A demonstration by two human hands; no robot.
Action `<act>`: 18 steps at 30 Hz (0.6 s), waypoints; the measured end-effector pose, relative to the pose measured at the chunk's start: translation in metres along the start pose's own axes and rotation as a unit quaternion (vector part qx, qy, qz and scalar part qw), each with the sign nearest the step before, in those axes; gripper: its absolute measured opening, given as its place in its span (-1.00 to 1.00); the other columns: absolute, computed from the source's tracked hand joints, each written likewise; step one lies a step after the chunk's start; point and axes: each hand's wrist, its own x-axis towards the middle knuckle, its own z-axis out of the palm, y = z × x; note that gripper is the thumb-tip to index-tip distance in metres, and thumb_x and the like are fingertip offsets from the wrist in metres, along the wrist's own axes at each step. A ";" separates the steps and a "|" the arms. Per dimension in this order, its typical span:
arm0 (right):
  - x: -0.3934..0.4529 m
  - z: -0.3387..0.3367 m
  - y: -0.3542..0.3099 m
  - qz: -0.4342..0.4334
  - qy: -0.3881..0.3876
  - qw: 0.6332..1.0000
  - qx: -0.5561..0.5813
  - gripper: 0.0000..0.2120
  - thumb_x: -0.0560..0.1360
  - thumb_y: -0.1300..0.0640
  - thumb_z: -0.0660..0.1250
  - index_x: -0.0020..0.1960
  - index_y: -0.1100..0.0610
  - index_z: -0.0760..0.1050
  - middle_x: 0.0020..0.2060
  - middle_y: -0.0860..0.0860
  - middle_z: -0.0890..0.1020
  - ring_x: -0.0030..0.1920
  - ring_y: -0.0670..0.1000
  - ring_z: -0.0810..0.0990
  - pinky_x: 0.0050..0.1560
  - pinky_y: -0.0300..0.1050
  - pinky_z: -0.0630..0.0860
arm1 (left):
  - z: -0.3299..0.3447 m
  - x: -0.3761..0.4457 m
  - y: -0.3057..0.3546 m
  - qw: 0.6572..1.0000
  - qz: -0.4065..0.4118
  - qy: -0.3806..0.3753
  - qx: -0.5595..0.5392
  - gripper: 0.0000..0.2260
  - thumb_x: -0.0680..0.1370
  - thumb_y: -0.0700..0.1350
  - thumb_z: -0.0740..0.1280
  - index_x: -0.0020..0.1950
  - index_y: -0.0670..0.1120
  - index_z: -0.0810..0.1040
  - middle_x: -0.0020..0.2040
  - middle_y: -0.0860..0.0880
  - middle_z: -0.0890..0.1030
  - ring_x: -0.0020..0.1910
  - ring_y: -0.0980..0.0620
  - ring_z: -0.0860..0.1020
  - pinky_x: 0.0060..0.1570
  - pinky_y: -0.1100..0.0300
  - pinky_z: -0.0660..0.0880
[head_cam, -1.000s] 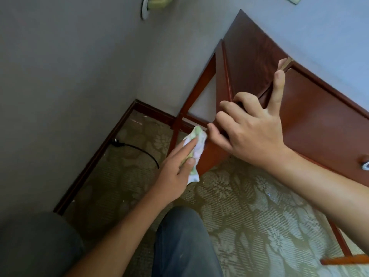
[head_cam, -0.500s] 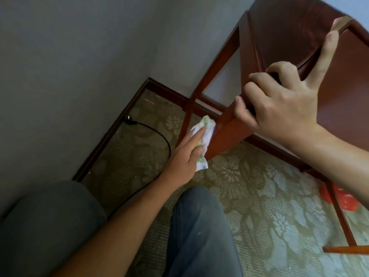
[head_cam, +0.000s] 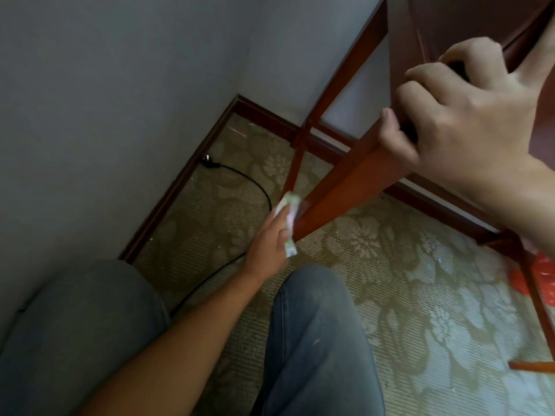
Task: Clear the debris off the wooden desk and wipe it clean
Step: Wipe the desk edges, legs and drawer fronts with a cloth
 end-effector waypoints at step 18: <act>0.000 -0.001 -0.003 -0.012 -0.003 1.000 0.005 -0.67 0.70 -0.03 0.15 -0.05 0.21 0.46 -0.02 0.12 0.66 0.13 0.29 0.59 0.28 0.50 0.41 | -0.041 0.045 0.073 0.988 -0.037 -0.012 -0.147 -0.58 0.68 -0.30 0.25 0.49 0.03 0.52 0.50 0.03 0.44 0.42 0.15 0.38 0.35 0.27 0.37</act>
